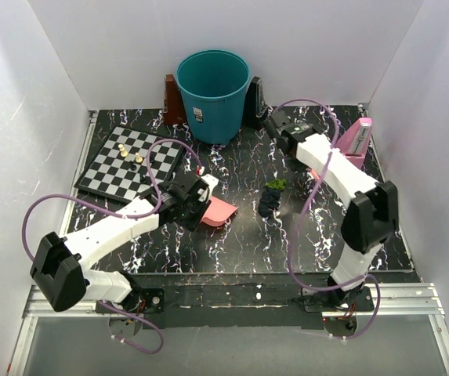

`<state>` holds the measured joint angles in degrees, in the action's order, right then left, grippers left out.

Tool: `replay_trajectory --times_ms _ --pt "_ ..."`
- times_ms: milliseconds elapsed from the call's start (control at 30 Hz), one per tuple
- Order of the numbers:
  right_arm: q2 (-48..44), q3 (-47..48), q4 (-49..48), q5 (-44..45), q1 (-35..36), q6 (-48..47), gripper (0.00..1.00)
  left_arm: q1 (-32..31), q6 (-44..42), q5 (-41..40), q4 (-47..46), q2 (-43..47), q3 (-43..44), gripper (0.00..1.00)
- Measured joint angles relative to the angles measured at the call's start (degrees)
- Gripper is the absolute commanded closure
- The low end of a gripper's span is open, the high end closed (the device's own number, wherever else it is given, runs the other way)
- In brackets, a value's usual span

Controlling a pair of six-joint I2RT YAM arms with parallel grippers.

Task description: Sweep away the paper scraps from the table

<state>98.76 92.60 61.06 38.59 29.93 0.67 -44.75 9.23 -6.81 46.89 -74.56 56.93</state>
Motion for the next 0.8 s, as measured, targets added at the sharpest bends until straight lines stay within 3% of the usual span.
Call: replay_trajectory --times_ms 267,600,800 --pt "10.9 1.1 -3.7 -4.7 -0.3 -8.1 0.99 -7.9 -1.1 -4.0 1.2 -2.7 0.2 0.75" --pt "10.8 1.2 -4.8 -11.7 1.7 -14.6 0.99 -12.2 -3.6 -5.2 1.7 -10.3 3.4 0.76" --pt "6.7 1.0 -5.1 -21.7 4.9 -15.1 0.99 -12.4 -4.6 -4.3 2.6 -10.5 5.0 0.76"
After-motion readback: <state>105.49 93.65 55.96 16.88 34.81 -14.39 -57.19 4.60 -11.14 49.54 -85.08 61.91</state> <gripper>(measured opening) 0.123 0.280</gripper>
